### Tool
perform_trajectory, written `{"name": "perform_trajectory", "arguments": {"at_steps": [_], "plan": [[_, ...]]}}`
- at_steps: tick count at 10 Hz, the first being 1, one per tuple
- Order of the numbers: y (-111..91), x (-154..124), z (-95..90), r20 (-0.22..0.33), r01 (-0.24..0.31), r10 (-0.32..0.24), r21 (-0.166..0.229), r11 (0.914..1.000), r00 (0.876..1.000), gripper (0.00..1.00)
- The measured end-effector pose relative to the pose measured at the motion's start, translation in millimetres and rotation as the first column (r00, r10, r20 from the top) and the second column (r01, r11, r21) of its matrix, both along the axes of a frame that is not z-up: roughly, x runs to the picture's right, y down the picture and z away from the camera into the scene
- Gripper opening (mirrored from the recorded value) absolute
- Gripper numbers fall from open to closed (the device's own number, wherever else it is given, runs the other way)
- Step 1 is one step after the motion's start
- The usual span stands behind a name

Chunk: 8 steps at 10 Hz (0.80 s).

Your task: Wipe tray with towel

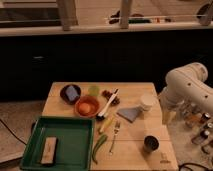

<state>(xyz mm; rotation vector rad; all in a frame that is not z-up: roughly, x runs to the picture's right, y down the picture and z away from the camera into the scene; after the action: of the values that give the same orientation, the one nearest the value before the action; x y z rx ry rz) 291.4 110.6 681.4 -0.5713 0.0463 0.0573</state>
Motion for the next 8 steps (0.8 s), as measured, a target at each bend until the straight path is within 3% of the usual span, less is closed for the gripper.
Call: {"name": "perform_trajectory", "arguments": {"at_steps": [5, 8], "plan": [[0.0, 0.0, 0.0, 0.000, 0.000, 0.000, 0.000, 1.0000, 1.000, 0.80], [7.3, -21.9, 25.0, 0.016, 0.010, -0.010, 0.007, 0.9999, 1.000, 0.80]]}}
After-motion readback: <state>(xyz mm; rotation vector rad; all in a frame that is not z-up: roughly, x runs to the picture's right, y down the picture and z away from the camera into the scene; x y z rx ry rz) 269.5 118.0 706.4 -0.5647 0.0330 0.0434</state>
